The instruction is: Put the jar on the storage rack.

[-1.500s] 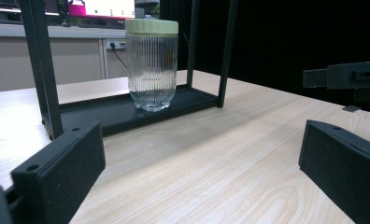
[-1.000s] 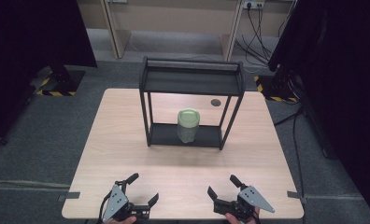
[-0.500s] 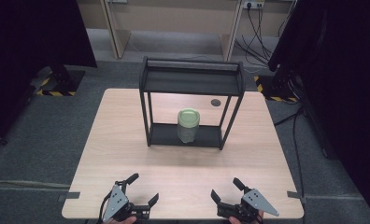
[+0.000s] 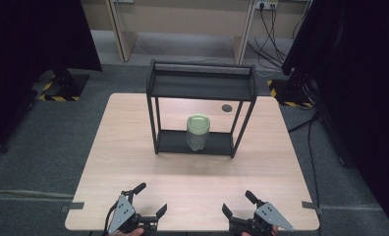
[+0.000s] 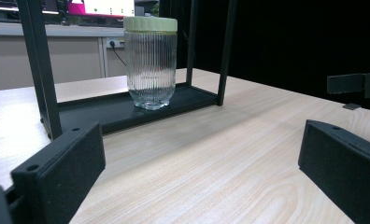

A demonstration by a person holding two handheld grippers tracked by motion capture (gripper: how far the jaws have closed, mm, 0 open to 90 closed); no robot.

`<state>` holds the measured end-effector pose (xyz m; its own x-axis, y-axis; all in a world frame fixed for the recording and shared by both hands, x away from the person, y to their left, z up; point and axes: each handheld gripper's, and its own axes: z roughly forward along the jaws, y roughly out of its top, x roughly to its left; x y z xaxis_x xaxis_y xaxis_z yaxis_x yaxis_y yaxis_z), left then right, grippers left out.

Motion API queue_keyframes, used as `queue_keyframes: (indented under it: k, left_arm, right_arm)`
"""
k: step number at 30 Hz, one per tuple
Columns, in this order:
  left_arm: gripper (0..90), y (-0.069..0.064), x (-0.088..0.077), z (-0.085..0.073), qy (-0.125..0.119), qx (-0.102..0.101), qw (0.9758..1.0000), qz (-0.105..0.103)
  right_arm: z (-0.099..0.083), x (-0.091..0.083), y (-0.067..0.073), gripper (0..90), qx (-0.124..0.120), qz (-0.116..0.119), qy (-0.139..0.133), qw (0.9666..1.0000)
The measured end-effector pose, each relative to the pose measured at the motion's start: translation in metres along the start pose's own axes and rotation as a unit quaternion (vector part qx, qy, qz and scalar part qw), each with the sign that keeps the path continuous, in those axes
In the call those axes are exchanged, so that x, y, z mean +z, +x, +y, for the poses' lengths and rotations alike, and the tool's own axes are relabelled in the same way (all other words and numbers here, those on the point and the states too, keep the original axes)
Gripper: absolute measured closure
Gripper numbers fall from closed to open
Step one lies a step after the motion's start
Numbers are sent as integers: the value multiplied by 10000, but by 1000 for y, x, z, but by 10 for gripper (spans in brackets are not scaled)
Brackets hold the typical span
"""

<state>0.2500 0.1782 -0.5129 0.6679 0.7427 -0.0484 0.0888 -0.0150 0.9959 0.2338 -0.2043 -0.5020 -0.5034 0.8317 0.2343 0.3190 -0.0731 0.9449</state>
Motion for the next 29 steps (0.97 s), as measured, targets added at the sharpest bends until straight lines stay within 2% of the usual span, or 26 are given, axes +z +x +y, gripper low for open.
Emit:
queue_keyframes:
  k: [21,29]
  left_arm:
    - [0,0,0,0,3,-11,10000,-3]
    - [0,0,0,0,9,-13,10000,2]
  right_arm:
    - [-8,-11,-2,16,103,-24,11,9999]
    - [-10,-10,-2,16,106,-36,1,9999]
